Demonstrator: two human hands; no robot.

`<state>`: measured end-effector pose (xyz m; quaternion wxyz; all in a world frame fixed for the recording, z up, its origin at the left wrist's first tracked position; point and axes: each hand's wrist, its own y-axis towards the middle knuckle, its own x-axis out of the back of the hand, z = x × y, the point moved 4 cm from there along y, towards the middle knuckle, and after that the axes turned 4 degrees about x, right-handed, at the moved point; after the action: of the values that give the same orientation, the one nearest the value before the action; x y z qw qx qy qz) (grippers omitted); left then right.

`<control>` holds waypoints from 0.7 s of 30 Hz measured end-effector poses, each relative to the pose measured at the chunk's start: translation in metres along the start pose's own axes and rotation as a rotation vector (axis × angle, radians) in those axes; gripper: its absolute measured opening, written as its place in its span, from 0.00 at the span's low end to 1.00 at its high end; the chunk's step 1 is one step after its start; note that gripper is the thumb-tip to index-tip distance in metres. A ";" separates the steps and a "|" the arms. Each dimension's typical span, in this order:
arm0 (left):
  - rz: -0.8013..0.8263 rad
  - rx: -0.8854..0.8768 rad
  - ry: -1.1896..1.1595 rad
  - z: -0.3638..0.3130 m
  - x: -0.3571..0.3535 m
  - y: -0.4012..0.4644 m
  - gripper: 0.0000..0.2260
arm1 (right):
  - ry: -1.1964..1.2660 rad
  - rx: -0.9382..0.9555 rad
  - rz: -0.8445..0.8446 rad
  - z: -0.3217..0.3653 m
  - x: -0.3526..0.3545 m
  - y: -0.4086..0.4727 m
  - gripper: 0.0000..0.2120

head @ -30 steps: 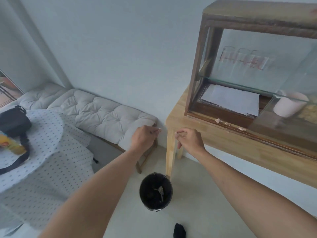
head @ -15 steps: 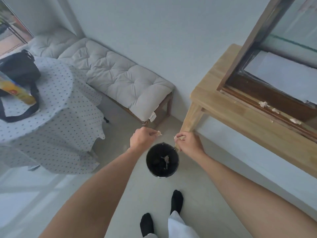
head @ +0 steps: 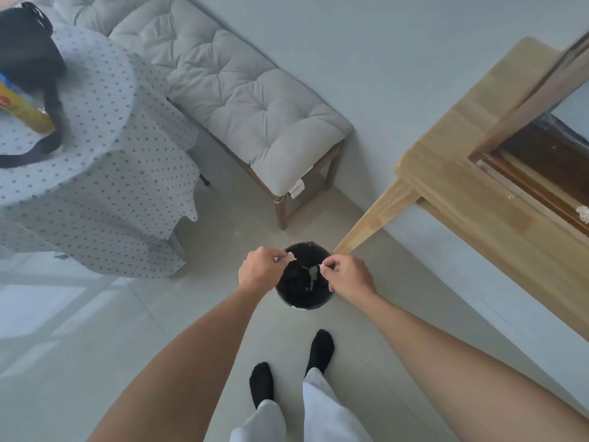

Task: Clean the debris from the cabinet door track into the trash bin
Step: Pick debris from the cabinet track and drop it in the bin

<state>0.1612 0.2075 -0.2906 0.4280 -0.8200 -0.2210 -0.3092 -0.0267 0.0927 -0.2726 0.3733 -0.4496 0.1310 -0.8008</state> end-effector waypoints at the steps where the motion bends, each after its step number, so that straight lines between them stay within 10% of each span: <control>1: 0.003 0.005 -0.007 -0.001 -0.002 0.002 0.09 | -0.001 0.000 0.003 -0.001 -0.002 0.004 0.05; 21: 0.009 -0.043 0.069 -0.032 0.015 -0.011 0.20 | 0.056 -0.028 -0.090 -0.021 0.030 -0.003 0.19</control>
<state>0.1545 0.1881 -0.2597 0.4188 -0.8189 -0.1957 -0.3401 -0.0552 0.0709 -0.2639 0.3268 -0.4376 0.1325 -0.8271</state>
